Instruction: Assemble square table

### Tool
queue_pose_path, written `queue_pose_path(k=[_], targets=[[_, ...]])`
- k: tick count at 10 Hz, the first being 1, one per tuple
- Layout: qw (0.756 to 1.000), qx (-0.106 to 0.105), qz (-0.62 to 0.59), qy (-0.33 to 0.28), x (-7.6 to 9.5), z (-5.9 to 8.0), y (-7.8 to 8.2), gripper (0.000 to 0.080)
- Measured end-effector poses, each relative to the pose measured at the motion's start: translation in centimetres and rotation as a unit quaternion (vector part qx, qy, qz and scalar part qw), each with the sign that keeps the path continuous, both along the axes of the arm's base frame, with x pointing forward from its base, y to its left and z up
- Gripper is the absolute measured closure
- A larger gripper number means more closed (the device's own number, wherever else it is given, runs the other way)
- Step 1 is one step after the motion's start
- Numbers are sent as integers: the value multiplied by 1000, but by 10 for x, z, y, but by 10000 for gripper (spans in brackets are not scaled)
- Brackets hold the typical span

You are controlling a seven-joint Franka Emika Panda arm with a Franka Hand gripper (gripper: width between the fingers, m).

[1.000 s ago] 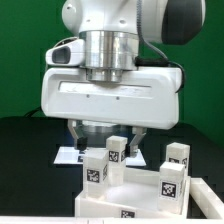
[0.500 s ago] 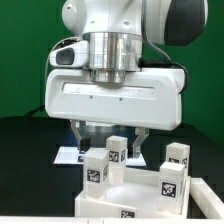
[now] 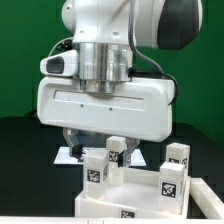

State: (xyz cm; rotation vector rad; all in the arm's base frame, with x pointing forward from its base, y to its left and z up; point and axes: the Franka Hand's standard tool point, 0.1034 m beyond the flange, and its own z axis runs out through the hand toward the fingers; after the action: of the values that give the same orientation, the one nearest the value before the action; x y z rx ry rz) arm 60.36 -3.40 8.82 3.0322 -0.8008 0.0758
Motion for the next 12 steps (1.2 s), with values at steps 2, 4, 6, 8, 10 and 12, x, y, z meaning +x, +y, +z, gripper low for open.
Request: queue_pose_path(k=[2, 4, 6, 8, 10, 12], targets=[[1000, 0, -7, 0, 0, 0, 0, 411], [1000, -1, -29, 2, -1, -1, -2, 498], [997, -29, -71, -9, -8, -1, -7, 494], [985, -55, -160, -15, -24, -1, -13, 494], [981, -63, -185, 5, -30, 2, -14, 491], [981, -55, -186, 14, -29, -2, -16, 489]])
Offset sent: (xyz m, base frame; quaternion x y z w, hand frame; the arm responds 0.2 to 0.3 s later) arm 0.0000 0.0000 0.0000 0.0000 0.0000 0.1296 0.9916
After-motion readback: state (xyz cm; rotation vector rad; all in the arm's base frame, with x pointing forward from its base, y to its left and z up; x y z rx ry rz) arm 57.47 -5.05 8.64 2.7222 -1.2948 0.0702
